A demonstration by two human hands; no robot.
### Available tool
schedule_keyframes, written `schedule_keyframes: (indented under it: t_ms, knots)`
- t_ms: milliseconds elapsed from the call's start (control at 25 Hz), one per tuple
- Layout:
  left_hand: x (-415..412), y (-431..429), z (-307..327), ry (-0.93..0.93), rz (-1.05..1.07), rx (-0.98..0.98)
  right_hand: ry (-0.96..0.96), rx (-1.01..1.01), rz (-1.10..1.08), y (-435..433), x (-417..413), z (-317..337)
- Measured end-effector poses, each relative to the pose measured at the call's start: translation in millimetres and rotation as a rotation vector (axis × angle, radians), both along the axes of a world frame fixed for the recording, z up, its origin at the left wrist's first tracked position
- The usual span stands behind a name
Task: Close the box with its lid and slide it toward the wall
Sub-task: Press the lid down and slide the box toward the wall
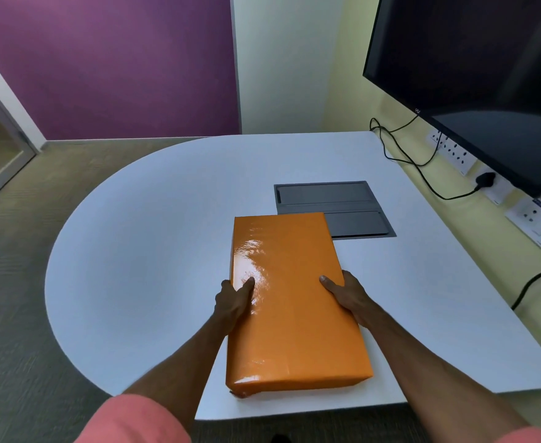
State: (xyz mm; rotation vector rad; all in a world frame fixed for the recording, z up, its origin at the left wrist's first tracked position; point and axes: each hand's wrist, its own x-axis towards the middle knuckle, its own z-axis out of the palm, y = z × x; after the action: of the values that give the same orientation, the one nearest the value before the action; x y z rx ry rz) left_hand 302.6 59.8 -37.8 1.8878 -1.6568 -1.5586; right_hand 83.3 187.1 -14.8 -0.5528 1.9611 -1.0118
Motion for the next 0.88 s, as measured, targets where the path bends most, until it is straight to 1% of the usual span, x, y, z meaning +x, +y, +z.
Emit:
schedule_keyframes:
  t_ms: [360,560,720,880]
  knots:
    - [13.0,-1.9,22.7,0.037,-0.029,-0.053,-0.014,-0.061,0.012,7.0,16.2,23.0]
    - [12.8,0.0,36.6,0.046,-0.066,-0.058,-0.006,-0.083,-0.020,19.6,21.2,38.2]
    - [1.9,5.2,44.2,0.080,-0.086,-0.056,-0.002,-0.094,-0.051,32.3,13.7,46.4]
    - [-24.6,11.8,50.4,0.073,-0.099,-0.076,0.003,-0.100,-0.063,41.5,-9.9,53.9]
